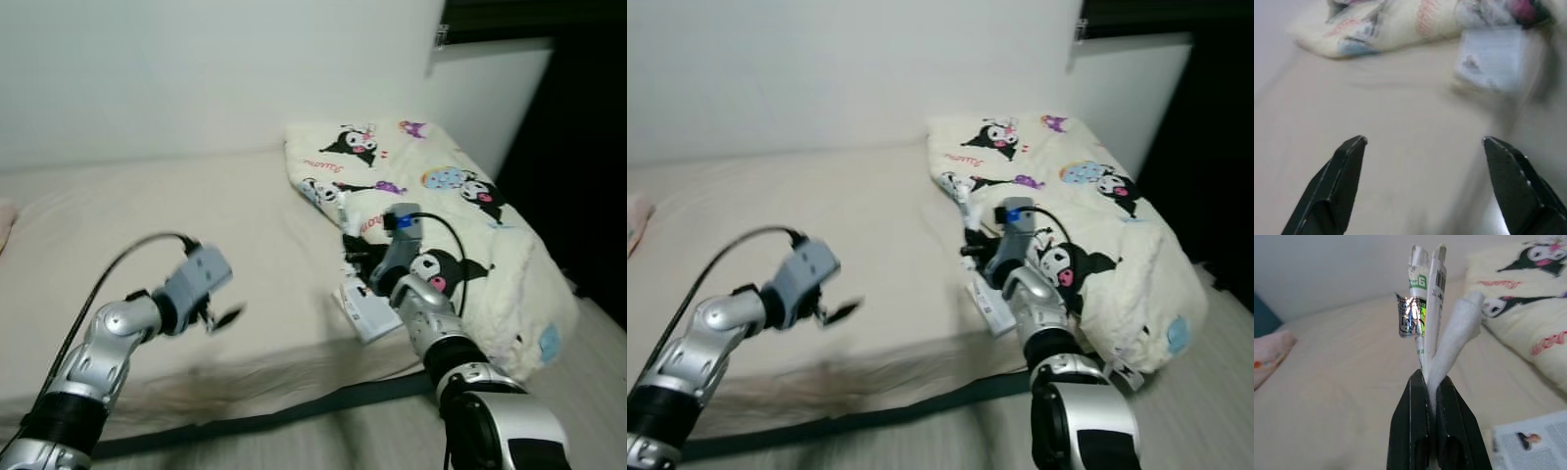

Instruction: Clean up the room

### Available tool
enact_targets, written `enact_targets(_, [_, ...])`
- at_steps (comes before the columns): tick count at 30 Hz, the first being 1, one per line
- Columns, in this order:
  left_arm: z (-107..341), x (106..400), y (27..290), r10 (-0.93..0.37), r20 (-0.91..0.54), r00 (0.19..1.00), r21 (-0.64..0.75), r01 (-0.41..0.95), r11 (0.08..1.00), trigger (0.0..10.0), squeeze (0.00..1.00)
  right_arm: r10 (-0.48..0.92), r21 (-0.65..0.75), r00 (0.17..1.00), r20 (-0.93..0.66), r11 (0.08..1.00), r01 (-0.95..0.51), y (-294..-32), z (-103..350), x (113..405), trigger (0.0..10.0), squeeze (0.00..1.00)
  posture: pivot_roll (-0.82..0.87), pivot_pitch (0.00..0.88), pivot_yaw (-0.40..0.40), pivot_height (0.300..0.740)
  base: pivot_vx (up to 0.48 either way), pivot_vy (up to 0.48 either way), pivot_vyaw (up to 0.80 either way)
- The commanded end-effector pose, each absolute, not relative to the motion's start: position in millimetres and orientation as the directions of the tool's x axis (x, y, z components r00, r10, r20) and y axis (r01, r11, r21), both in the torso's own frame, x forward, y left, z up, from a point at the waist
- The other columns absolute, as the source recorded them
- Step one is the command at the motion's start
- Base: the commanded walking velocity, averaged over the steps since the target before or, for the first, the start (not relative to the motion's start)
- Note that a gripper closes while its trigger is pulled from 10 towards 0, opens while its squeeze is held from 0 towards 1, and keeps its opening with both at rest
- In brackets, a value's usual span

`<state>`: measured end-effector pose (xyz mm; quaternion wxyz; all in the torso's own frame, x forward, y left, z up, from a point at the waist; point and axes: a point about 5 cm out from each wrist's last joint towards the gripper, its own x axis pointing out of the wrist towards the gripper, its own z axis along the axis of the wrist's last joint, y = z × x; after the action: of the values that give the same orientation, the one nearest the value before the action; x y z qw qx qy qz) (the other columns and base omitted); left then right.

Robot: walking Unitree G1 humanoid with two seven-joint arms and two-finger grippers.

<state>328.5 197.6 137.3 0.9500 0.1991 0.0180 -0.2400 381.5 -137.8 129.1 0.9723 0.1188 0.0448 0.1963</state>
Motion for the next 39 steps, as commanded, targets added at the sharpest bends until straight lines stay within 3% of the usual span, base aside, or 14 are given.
enact_targets(1, [125.4,329.7,206.4,-0.336,-0.092,0.938,0.263,0.348,0.900,10.0,0.00,0.395,0.253,0.917,-0.060,0.894,-0.369,-133.3,122.1,378.7,0.0,0.00,-0.04,0.000,-0.018,0.700,0.000,0.000,0.00])
enact_targets(8, [81.2,322.1,227.5,-0.036,-0.130,0.991,-0.050,0.029,0.998,10.0,0.00,0.349,0.240,0.929,-0.127,0.919,-0.312,-143.6,104.4,371.6,0.0,0.00,-0.04,0.000,-0.019,0.725,0.000,0.000,0.00])
enact_targets(14, [36.1,298.6,236.6,0.054,-0.301,0.952,-0.014,-0.061,0.998,10.0,0.00,0.285,0.203,0.931,-0.229,0.949,-0.240,-158.2,79.7,359.4,0.0,0.00,-0.04,0.000,-0.012,0.740,0.000,0.000,0.00])
enact_targets(17, [-9.3,263.1,240.6,0.112,-0.495,0.862,0.021,-0.117,0.993,10.0,0.00,0.196,0.155,0.897,-0.396,0.977,-0.145,-180.3,38.6,331.8,0.0,0.00,-0.04,0.000,-0.012,0.740,0.000,0.000,0.00])
enact_targets(19, [-9.3,263.1,240.6,0.112,-0.495,0.862,0.021,-0.117,0.993,10.0,0.00,0.196,0.155,0.897,-0.396,0.977,-0.145,-180.3,38.6,331.8,0.0,0.00,-0.04,0.000,-0.012,0.740,0.000,0.000,0.00])
enact_targets(21, [-34.4,237.1,239.7,0.136,-0.602,0.787,0.025,-0.151,0.988,10.0,0.00,0.147,0.139,0.863,-0.484,0.986,-0.090,-192.8,15.6,311.6,0.0,0.00,-0.05,0.000,-0.010,0.740,0.000,0.000,0.00])
enact_targets(22, [-62.9,200.6,235.6,0.155,-0.733,0.662,0.043,-0.183,0.982,10.0,0.00,0.144,0.129,0.792,-0.594,0.988,-0.083,-198.8,-12.0,283.9,0.0,0.00,-0.05,0.000,-0.011,0.740,0.000,0.000,0.00])
enact_targets(23, [-62.9,200.6,235.6,0.155,-0.733,0.662,0.043,-0.183,0.982,10.0,0.00,0.144,0.129,0.792,-0.594,0.988,-0.083,-198.8,-12.0,283.9,0.0,0.00,-0.05,0.000,-0.011,0.740,0.000,0.000,0.00])
enact_targets(24, [-74.2,182.5,234.0,0.166,-0.787,0.595,0.061,-0.193,0.979,10.0,0.00,0.148,0.151,0.750,-0.645,0.986,-0.065,-200.6,-25.5,268.4,5.7,0.00,-0.06,0.000,-0.011,0.740,0.000,0.000,0.00])
enact_targets(25, [-80.2,171.7,233.2,0.173,-0.815,0.554,0.074,-0.196,0.978,10.0,0.00,0.152,0.167,0.723,-0.673,0.985,-0.052,-201.5,-33.3,258.6,5.7,0.00,-0.06,0.000,-0.011,0.740,0.000,0.000,0.00])
enact_targets(26, [-87.9,155.8,231.8,0.178,-0.850,0.496,0.094,-0.188,0.978,10.0,0.00,0.122,0.169,0.685,-0.719,0.986,0.002,-206.0,-44.9,242.7,10.0,0.00,-0.07,0.000,-0.009,0.740,0.000,0.000,0.00])
enact_targets(28, [-92.2,146.1,230.9,0.180,-0.869,0.460,0.107,-0.180,0.978,10.0,0.00,0.097,0.164,0.660,-0.745,0.986,0.040,-209.2,-51.7,232.7,10.0,0.00,-0.07,0.000,-0.009,0.740,0.000,0.000,0.00])
enact_targets(32, [-97.6,139.8,216.4,0.152,-0.873,0.463,0.075,-0.181,0.981,10.0,0.00,0.004,0.003,0.447,-0.895,1.000,-0.003,-223.5,-88.1,161.2,10.0,0.00,-0.08,0.000,-0.040,0.740,0.000,0.000,0.60])
enact_targets(39, [-100.0,134.5,215.2,0.146,-0.888,0.437,0.099,-0.127,0.987,10.0,0.00,-0.058,-0.069,0.377,-0.924,0.997,-0.018,-231.9,-96.0,136.6,10.0,0.00,-0.13,0.000,-0.008,0.740,0.000,0.000,0.80])
